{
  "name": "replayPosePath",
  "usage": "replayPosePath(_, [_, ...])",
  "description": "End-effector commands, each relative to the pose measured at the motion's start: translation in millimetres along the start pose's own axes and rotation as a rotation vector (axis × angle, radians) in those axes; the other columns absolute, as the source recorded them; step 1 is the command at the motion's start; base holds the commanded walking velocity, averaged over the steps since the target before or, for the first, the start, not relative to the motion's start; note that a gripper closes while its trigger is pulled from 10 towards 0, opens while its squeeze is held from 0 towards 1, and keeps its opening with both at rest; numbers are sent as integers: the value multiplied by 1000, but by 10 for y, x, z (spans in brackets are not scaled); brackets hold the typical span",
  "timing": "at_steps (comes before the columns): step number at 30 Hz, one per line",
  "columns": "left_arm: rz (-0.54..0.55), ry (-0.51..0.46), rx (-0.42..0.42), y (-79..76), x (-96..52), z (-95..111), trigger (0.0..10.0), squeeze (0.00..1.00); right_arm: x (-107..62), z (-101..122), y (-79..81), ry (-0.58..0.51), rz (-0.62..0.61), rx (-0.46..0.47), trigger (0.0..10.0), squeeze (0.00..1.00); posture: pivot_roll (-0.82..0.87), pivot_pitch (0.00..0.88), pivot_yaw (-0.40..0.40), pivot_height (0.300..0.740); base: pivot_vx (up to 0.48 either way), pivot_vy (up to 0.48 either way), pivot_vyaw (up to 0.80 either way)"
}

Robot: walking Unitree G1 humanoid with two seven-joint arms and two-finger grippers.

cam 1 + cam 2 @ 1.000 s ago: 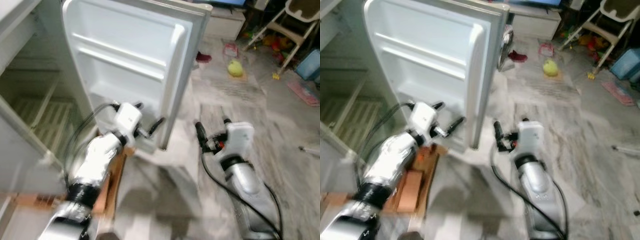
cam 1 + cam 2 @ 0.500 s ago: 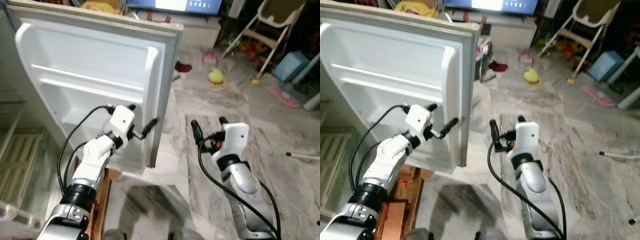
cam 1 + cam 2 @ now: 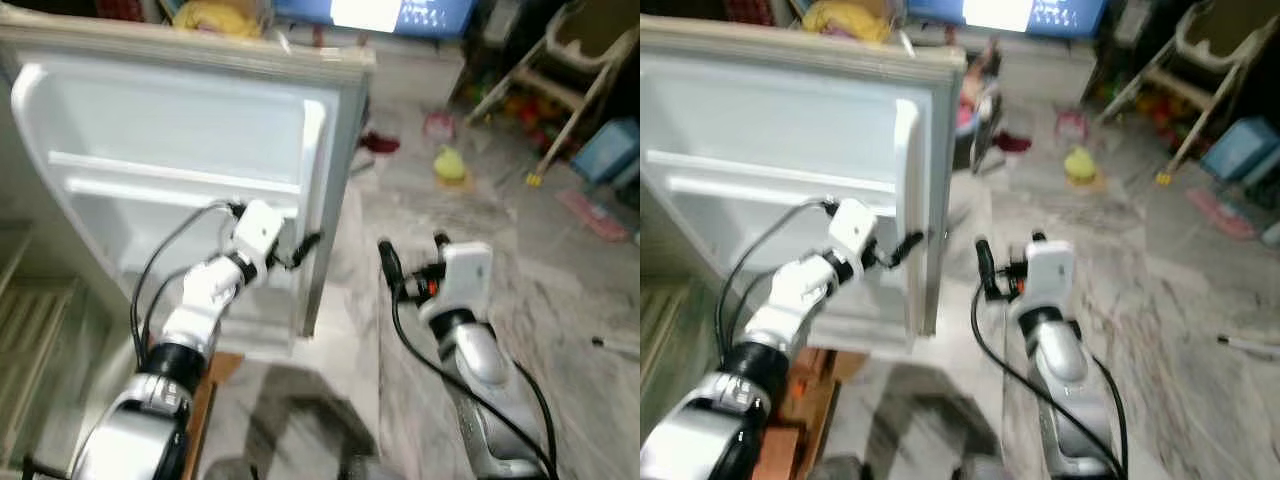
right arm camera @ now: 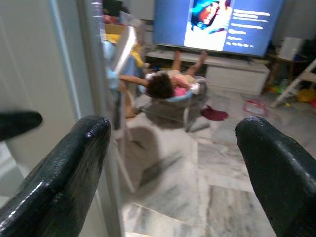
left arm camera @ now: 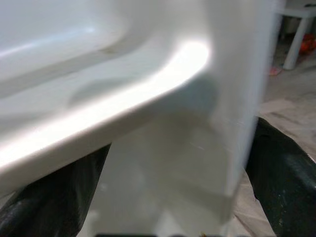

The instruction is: Restocking fridge

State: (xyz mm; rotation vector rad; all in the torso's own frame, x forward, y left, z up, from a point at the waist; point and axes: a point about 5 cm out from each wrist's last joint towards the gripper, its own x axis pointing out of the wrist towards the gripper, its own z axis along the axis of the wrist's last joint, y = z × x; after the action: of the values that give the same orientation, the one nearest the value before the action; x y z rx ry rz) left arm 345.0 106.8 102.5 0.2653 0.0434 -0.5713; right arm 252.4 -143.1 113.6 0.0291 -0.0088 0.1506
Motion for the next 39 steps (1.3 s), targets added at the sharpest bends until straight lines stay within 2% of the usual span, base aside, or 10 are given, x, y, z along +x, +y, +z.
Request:
replayPosePath(1, [-33,-27,53,-86,112,115,10000,0,-20,-2,-73,2,-26,-13,10000,0,-54,31,-79,740,465,0,0])
replayPosePath(5, [11,-13,58,-26,124,92,10000,0,-15,-5,-71,3,-30,-13,10000,0,-53,38,-79,740,466,0,0])
replayPosePath(9, [62,-22,0,67,56,41,10000,0,-15,-9,-72,2,-32,-13,10000,0,-52,40,-78,740,0,0,0])
replayPosePath(12, [104,-18,-8,159,-101,-74,10000,0,-19,-19,-80,2,-36,-10,10000,0,-40,34,-74,740,0,0,0])
replayPosePath(13, [104,-18,-8,159,-101,-74,10000,0,-19,-19,-80,2,-36,-10,10000,0,-40,34,-74,740,0,0,0])
replayPosePath(14, [137,-14,-33,209,-227,-150,10000,0,-16,-24,-87,2,-38,-9,10000,0,-25,34,-73,740,0,0,0])
replayPosePath(20, [222,4,-72,302,-563,-286,10000,0,31,-23,-80,-3,-32,-8,10000,0,12,47,-67,740,0,0,0])
replayPosePath(26, [294,-10,-76,286,-754,-223,10000,0,79,63,-117,-35,-30,-33,10000,0,37,81,-53,740,0,0,0])
replayPosePath(30, [283,-14,-58,227,-862,-164,10000,0,150,160,-157,-68,-67,-36,10000,0,-3,96,-52,740,0,0,0])
replayPosePath(39, [206,57,-62,134,-837,-249,10000,0,151,131,-68,-52,-46,-17,10000,0,-36,74,-72,740,0,-95,-307])
